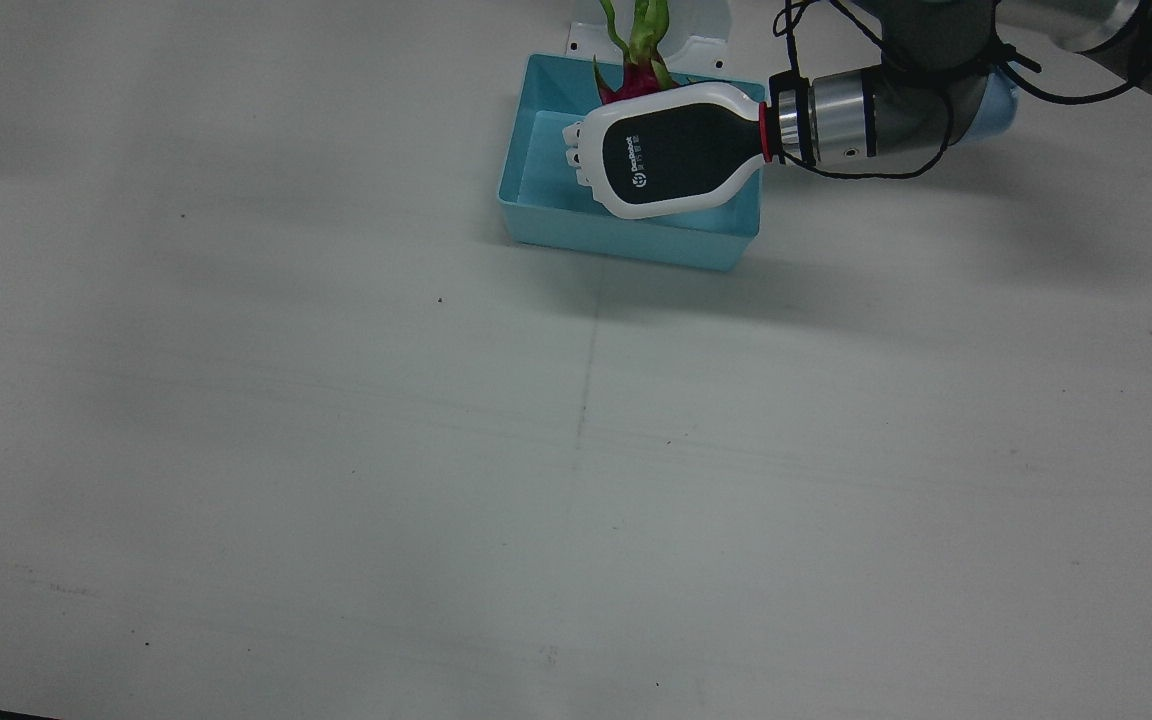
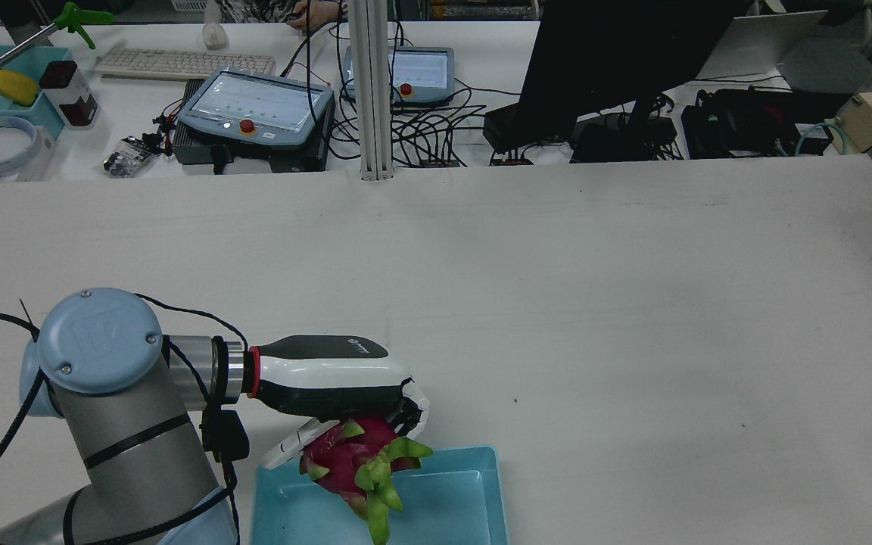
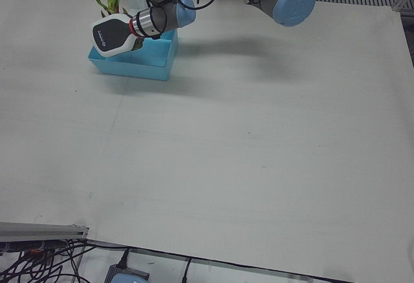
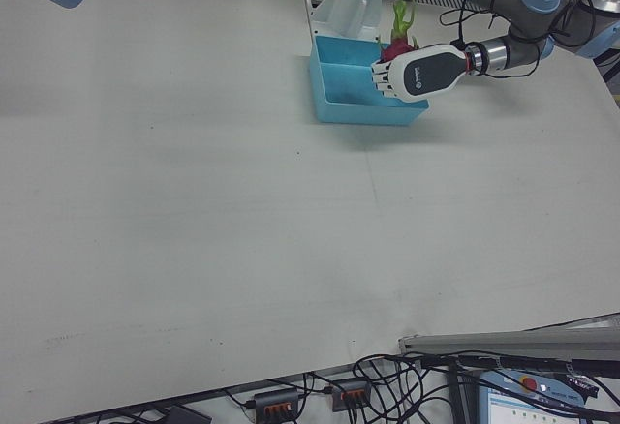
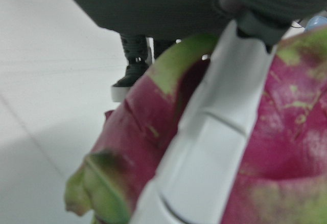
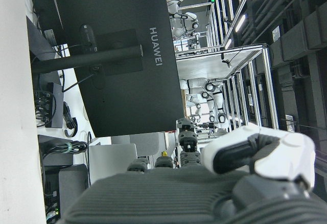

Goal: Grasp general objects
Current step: 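Lower the dragon fruit into the tray and open the left hand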

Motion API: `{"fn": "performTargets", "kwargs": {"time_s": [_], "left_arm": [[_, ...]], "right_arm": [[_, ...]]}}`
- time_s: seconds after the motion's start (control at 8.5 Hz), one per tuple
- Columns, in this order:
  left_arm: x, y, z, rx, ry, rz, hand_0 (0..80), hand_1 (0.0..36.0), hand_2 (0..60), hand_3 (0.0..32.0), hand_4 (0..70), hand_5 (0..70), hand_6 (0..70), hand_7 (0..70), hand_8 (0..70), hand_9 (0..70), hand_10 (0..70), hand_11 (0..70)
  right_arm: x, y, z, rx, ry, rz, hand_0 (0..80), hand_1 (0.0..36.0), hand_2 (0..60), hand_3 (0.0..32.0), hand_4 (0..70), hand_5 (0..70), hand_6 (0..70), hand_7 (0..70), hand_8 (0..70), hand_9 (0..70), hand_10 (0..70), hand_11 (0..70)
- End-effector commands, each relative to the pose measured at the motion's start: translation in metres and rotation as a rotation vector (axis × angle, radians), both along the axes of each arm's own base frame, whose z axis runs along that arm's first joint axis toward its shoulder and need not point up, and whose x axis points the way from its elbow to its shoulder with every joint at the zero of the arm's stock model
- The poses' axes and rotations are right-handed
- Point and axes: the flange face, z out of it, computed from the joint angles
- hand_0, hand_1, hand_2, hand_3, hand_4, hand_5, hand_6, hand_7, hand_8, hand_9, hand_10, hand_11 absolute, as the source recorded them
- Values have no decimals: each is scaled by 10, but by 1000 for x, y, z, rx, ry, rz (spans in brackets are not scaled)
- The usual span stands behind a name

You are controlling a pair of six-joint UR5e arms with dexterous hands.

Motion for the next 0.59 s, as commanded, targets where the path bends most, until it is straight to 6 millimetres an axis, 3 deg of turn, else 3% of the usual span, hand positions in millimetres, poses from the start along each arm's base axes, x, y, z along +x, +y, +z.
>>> {"fn": "performTargets", "kwargs": {"time_s": [0.0, 0.24, 0.35, 0.47], "left_arm": [[35, 59, -10, 11, 49, 143, 800, 360, 600, 0, 531, 700, 700, 700, 700, 700, 489, 700], [40, 64, -11, 16, 110, 215, 800, 360, 600, 0, 520, 700, 700, 700, 700, 700, 492, 700], [42, 62, -1, -12, 153, 259, 800, 360, 600, 0, 503, 700, 700, 700, 700, 700, 486, 700], [42, 62, 24, -48, 197, 297, 800, 360, 600, 0, 375, 700, 654, 700, 523, 684, 337, 513]], "right_arm": [[0, 0, 0, 1, 0, 0, 0, 0, 0, 0, 0, 0, 0, 0, 0, 0, 0, 0], [0, 1, 0, -1, 0, 0, 0, 0, 0, 0, 0, 0, 0, 0, 0, 0, 0, 0], [0, 0, 0, -1, 0, 0, 0, 0, 0, 0, 0, 0, 0, 0, 0, 0, 0, 0], [0, 0, 0, 1, 0, 0, 0, 0, 0, 0, 0, 0, 0, 0, 0, 0, 0, 0]]}}
